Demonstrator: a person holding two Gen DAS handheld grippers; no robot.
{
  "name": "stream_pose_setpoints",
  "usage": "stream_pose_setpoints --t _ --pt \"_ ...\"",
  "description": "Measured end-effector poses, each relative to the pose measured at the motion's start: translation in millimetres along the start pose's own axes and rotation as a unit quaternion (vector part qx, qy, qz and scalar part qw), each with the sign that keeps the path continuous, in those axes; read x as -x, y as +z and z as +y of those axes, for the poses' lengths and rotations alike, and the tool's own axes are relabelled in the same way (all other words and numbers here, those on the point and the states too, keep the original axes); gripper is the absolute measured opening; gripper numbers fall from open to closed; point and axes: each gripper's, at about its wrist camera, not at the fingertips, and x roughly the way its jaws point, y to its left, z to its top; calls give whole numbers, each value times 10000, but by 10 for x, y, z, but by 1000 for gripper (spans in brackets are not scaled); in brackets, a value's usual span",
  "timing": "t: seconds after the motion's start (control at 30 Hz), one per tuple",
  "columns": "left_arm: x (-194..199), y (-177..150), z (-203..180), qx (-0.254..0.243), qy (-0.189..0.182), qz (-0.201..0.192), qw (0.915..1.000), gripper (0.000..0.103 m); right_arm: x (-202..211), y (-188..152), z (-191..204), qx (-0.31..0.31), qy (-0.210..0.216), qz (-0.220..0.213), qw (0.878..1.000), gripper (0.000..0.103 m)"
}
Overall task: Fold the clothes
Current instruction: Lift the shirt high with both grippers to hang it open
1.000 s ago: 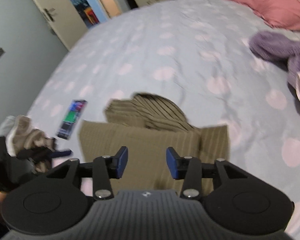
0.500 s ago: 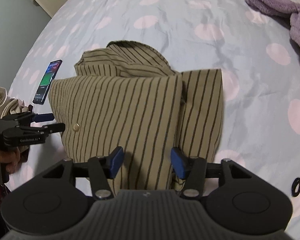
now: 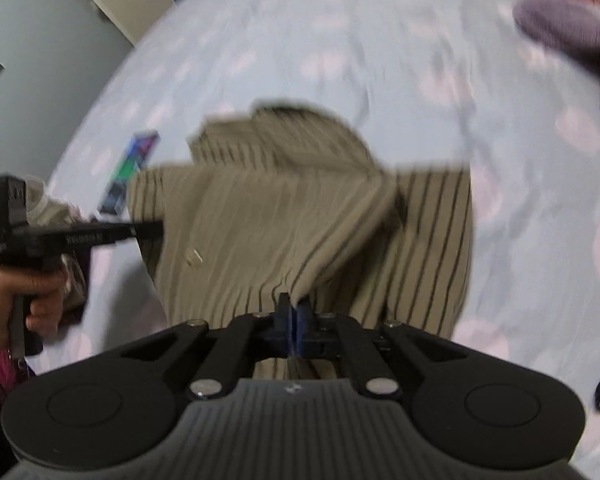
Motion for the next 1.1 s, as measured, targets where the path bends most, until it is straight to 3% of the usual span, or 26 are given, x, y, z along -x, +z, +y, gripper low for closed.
stream_pose_setpoints --t 0.2,0.4,0.53,0.7,0.87,0.97,1.1 --pt "607 285 -317 -193 -483 -863 9949 4 714 193 199 17 254 -1160 9929 2" --pt "1245 438 -612 -459 -916 -1726 9797 4 1642 328 405 -50 768 -2598 9626 2" --pt "1684 484 -799 -666 -1182 -2295 9638 4 2150 320 527 17 1155 -3324 9360 2" --pt "2231 542 -1032 -921 -1505 -2992 9377 4 2729 270 650 242 1742 -4134 8934 3" --pt "2750 595 -1284 -1177 -1788 -3596 9082 4 2847 287 735 344 1821 -4202 8883 3" --pt "2734 597 -1339 -1164 -1730 -3531 9120 5 2906 300 784 401 1855 -4224 8863 2" --pt "2516 638 -1201 -916 -1447 -3319 9276 5 2916 322 815 418 1878 -4196 8871 3"
